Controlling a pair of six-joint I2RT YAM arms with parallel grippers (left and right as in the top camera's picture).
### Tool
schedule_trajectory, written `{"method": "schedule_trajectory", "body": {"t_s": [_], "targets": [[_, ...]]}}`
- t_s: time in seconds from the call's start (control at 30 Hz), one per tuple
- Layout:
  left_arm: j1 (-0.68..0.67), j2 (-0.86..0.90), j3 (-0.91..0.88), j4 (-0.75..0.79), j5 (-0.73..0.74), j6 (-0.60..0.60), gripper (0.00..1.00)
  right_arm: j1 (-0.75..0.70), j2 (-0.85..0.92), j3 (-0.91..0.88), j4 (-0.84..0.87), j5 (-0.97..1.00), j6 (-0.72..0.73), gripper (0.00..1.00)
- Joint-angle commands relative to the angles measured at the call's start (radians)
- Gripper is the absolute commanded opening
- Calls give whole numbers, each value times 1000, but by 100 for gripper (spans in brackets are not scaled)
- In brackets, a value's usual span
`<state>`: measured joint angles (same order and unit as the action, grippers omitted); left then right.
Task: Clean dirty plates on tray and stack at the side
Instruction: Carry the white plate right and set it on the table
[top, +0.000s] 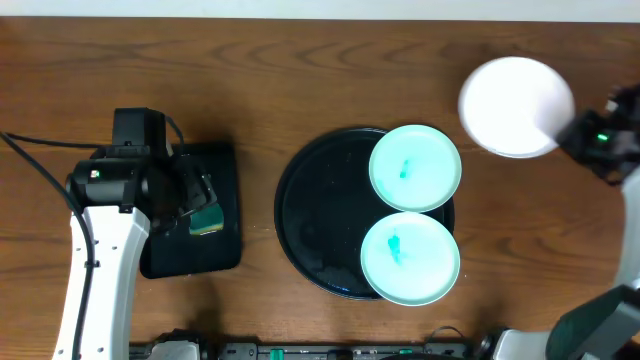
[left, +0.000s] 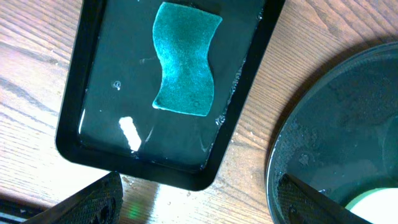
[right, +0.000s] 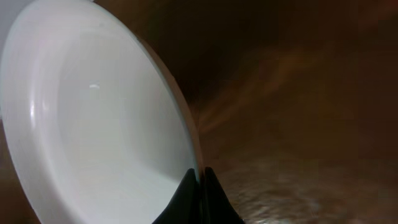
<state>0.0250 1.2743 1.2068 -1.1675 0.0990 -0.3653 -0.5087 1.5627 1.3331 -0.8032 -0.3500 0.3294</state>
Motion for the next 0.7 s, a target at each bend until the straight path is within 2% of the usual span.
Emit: {"method": "schedule_trajectory", "body": {"t_s": [0.0, 0.2, 0.5, 0.53, 0.6, 0.67], "targets": [[0, -4, 7, -2, -2, 6, 80, -106, 66, 0, 0, -59, 15, 2], [0, -4, 7, -2, -2, 6, 80, -206, 240, 0, 63, -35, 18, 2], [0, -4, 7, -2, -2, 6, 80, -218, 433, 0, 82, -14, 6, 1], [0, -4, 7, -2, -2, 6, 80, -218, 436, 0, 80, -14, 6, 6], [0, -4, 7, -2, -2, 6, 80, -217, 434, 0, 71, -14, 5, 35], [0, -4, 7, -2, -2, 6, 80, -216, 414, 2, 54, -55, -13, 40]]}}
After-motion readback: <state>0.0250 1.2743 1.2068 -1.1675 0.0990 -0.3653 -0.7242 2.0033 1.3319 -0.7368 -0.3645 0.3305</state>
